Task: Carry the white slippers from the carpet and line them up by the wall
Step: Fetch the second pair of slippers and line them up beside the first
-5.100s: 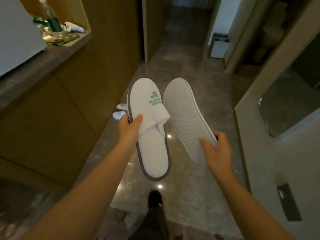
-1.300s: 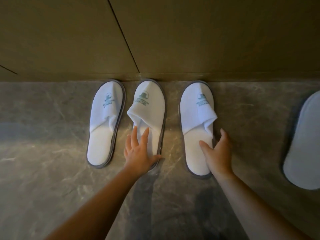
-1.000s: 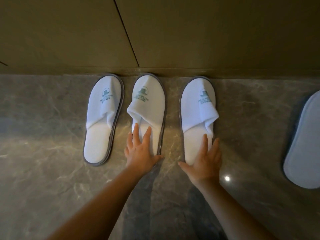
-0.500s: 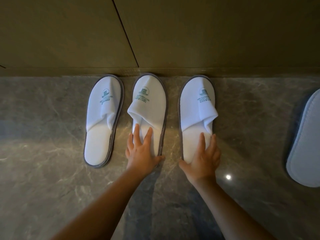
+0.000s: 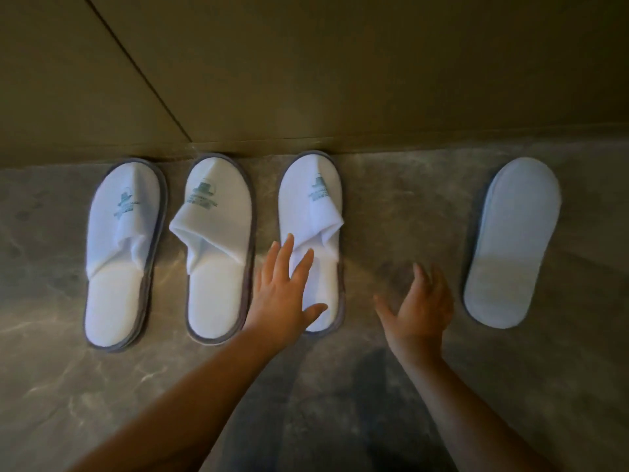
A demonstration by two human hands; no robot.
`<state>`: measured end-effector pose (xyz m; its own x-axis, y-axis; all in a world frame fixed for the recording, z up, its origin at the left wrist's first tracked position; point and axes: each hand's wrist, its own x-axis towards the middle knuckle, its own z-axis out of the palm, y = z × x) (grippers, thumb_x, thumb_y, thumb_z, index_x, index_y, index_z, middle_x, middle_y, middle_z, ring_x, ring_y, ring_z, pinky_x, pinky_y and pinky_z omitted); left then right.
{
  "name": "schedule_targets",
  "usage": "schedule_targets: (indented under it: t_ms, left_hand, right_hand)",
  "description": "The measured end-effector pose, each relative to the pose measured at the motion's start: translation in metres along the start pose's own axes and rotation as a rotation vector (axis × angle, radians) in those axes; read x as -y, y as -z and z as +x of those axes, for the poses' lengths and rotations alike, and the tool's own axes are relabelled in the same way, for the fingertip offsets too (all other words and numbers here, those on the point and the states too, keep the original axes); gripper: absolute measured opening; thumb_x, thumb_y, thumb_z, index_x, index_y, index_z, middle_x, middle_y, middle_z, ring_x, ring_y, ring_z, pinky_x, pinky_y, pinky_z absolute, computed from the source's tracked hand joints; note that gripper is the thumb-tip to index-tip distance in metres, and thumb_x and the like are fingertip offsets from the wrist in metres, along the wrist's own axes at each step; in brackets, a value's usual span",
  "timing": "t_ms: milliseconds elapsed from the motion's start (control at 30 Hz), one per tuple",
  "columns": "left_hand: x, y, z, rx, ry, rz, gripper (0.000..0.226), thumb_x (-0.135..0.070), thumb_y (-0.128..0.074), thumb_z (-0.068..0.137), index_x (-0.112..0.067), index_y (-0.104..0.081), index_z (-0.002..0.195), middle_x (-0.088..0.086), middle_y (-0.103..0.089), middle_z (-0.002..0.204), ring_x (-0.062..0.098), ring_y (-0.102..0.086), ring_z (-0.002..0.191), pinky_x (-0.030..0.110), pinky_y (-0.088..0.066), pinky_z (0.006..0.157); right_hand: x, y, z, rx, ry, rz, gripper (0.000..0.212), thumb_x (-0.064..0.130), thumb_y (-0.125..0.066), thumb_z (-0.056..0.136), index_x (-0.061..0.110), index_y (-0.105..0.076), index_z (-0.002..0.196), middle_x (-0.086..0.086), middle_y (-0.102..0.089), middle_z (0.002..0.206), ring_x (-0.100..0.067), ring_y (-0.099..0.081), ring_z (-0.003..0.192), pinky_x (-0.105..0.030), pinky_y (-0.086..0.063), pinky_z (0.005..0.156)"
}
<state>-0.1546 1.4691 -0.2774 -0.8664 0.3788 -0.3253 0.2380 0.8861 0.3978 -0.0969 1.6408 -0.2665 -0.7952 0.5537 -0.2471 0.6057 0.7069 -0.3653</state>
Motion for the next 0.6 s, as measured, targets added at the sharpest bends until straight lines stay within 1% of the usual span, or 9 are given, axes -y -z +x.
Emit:
schedule_targets:
  t_ms: [67,133,200,300,400,500,567,600]
  left_hand:
    - [-0.013,-0.011,0.008,0.027,-0.045,0.030,0.085,-0.051,-0.057,0.075,-0.025,-0.010,0.141,0.008,0.007,0.156,0.032,0.006,0.142,0.047,-0.006,0.114]
    - [-0.020,-0.020,0.013,0.061,-0.038,0.074,0.084,-0.047,-0.059,0.075,-0.021,-0.014,0.141,0.013,0.002,0.155,0.034,0.003,0.142,0.047,-0.008,0.114]
    - [-0.021,-0.025,0.016,0.099,-0.013,0.096,0.083,-0.045,-0.059,0.075,-0.019,-0.015,0.141,0.016,-0.002,0.155,0.035,0.000,0.142,0.047,-0.009,0.114]
    - [-0.019,-0.026,0.016,0.110,0.000,0.118,0.084,-0.043,-0.062,0.074,-0.019,-0.017,0.140,0.017,-0.008,0.154,0.037,-0.004,0.141,0.049,-0.013,0.113]
    - [-0.018,-0.024,0.016,0.131,0.005,0.129,0.084,-0.043,-0.063,0.074,-0.019,-0.018,0.140,0.017,-0.009,0.154,0.037,-0.004,0.141,0.051,-0.014,0.113]
    - [-0.025,-0.018,0.015,0.135,0.018,0.112,0.082,-0.042,-0.062,0.075,-0.018,-0.018,0.140,0.017,-0.007,0.154,0.036,-0.003,0.141,0.051,-0.014,0.113]
    - [-0.036,-0.012,0.013,0.063,0.033,0.042,0.078,-0.040,-0.062,0.075,-0.018,-0.023,0.138,0.016,-0.010,0.153,0.036,-0.006,0.140,0.052,-0.015,0.112]
    - [-0.044,-0.008,0.013,0.016,0.024,-0.016,0.076,-0.040,-0.062,0.075,-0.018,-0.026,0.137,0.016,-0.012,0.153,0.035,-0.009,0.140,0.052,-0.015,0.112]
  right_hand:
    - [-0.030,0.015,0.012,-0.052,-0.073,-0.017,0.080,0.031,-0.071,0.070,0.008,-0.030,0.135,-0.024,-0.026,0.147,-0.039,-0.024,0.134,-0.052,-0.023,0.107]
    - [-0.057,0.026,0.023,-0.072,-0.178,-0.030,0.086,0.035,-0.071,0.069,0.009,-0.025,0.136,-0.025,-0.019,0.149,-0.040,-0.019,0.136,-0.052,-0.020,0.109]
    - [-0.078,0.032,0.033,-0.080,-0.269,-0.028,0.092,0.039,-0.071,0.069,0.009,-0.019,0.138,-0.027,-0.015,0.149,-0.042,-0.015,0.136,-0.054,-0.017,0.110]
    - [-0.097,0.034,0.046,-0.080,-0.335,0.019,0.099,0.042,-0.072,0.067,0.008,-0.013,0.139,-0.030,-0.021,0.146,-0.044,-0.019,0.134,-0.055,-0.018,0.110]
    - [-0.105,0.033,0.053,-0.084,-0.347,0.129,0.100,0.036,-0.074,0.067,0.007,-0.012,0.140,-0.028,-0.025,0.146,-0.042,-0.023,0.134,-0.053,-0.023,0.110]
    - [-0.106,0.036,0.056,-0.126,-0.308,0.209,0.096,0.028,-0.076,0.066,0.006,-0.018,0.139,-0.027,-0.028,0.144,-0.041,-0.026,0.132,-0.053,-0.026,0.109]
    - [-0.101,0.040,0.054,-0.172,-0.243,0.340,0.090,0.022,-0.077,0.064,0.003,-0.026,0.135,-0.027,-0.034,0.140,-0.040,-0.031,0.129,-0.050,-0.029,0.108]
    - [-0.097,0.042,0.053,-0.182,-0.202,0.416,0.087,0.019,-0.077,0.064,0.002,-0.029,0.134,-0.027,-0.036,0.138,-0.038,-0.033,0.128,-0.046,-0.029,0.108]
